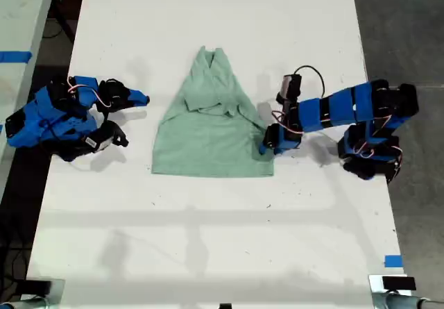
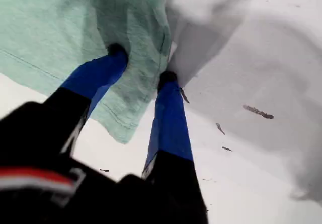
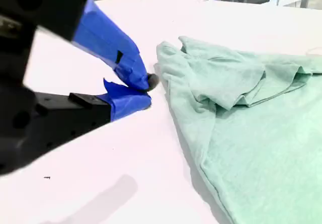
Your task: Fold t shirt
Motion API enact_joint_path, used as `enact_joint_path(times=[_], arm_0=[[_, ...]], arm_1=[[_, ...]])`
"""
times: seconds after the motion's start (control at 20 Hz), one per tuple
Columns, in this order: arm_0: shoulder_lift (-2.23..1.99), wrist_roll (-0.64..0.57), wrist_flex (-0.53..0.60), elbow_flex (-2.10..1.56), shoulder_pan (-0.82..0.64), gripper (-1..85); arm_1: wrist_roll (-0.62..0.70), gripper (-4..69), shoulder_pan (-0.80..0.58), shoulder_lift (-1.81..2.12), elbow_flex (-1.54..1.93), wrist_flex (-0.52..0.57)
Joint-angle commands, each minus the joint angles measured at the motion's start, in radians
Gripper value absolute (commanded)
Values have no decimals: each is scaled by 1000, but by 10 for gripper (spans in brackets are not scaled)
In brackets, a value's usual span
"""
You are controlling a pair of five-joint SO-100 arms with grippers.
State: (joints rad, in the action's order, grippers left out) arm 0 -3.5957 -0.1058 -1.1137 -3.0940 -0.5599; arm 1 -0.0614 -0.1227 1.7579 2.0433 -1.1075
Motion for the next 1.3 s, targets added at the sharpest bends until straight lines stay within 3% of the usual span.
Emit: enact_joint_path(times=[0.0,0.05,0.25,0.35,0.55,0.65,0.75,1.0,1.15,1.25], arm_0=[[-5,12,-3,46,14,-1],[-5,12,-3,46,14,-1],[-5,12,-3,46,14,-1],[-5,12,-3,46,14,-1],[-5,12,-3,46,14,-1],[-5,12,-3,46,14,-1],[-5,12,-3,46,12,-1],[-5,12,-3,46,12,-1],[-5,12,-3,46,12,-1],[-5,12,-5,46,12,-1]], arm_1=[[-14,93,-25,25,12,21],[-18,20,-25,28,29,34],[-14,21,-29,32,20,23],[0,21,-20,35,-72,-57],[75,20,14,17,-463,-330],[133,20,25,3,-620,-376],[206,20,37,-37,-733,-359],[316,20,44,-242,-822,-141],[334,20,43,-497,-1077,-187],[336,20,38,-586,-1140,-161]])
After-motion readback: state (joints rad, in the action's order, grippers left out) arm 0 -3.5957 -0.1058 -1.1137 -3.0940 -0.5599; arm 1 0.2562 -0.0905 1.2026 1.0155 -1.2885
